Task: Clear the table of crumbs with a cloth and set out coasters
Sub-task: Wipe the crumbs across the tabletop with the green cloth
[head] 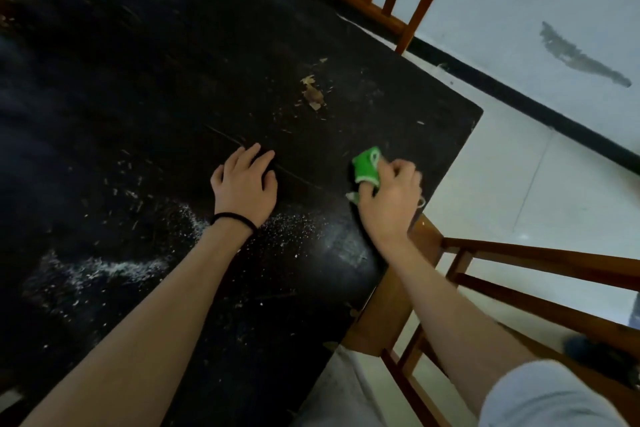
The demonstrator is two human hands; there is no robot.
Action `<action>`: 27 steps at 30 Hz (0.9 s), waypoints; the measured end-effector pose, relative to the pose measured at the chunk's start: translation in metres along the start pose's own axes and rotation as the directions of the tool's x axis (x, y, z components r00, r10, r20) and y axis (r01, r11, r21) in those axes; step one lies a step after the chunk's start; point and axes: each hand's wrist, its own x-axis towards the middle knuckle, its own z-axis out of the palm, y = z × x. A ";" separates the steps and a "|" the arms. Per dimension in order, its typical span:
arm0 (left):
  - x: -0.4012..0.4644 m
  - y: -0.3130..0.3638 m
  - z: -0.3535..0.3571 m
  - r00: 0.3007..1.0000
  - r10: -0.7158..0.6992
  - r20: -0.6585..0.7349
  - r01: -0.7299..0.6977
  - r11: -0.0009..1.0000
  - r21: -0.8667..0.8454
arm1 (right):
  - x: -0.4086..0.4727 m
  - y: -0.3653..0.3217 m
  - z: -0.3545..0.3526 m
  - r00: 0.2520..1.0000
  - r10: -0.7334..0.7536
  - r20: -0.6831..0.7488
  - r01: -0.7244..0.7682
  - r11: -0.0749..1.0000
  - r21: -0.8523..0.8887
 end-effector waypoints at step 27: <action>-0.125 -0.113 -0.006 0.982 -0.116 -0.148 0.105 0.992 -0.074 | -0.149 -0.051 0.002 0.989 0.129 0.069 -0.130 0.991 0.006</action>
